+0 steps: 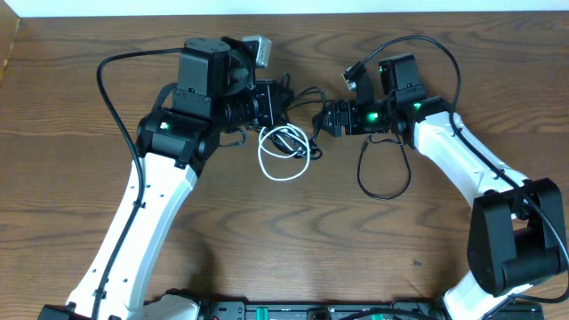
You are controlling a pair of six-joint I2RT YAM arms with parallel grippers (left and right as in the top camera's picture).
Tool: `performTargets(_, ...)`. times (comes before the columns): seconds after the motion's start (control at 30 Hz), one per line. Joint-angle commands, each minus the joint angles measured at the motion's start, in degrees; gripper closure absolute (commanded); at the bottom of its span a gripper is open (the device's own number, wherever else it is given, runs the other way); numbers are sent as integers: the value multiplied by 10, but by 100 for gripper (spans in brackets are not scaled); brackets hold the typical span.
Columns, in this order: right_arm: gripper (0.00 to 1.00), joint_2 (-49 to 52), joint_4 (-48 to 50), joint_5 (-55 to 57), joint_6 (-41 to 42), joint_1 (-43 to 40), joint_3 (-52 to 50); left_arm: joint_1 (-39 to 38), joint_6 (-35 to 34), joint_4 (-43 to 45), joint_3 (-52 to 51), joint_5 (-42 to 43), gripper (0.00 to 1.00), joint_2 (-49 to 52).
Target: Untangle cables
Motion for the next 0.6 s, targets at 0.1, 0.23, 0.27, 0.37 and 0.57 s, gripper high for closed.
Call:
performTargets(0.1, 25, -14, 23, -73, -7, 3, -2, 34, -57, 34, 9, 94, 92, 12)
performTargets(0.23, 24, -14, 17, -92, -47, -9, -2, 74, -138, 32, 9, 95, 93, 21)
performTargets(0.27, 23, -14, 14, -116, -71, -15, -2, 85, -160, 32, 9, 99, 92, 23)
performTargets(0.37, 22, -14, 10, -202, -140, -22, -2, 101, -203, 32, 9, 103, 93, 30)
performTargets(0.57, 21, -14, 10, -251, -185, -16, -2, 117, -338, 42, 9, 102, 92, 46)
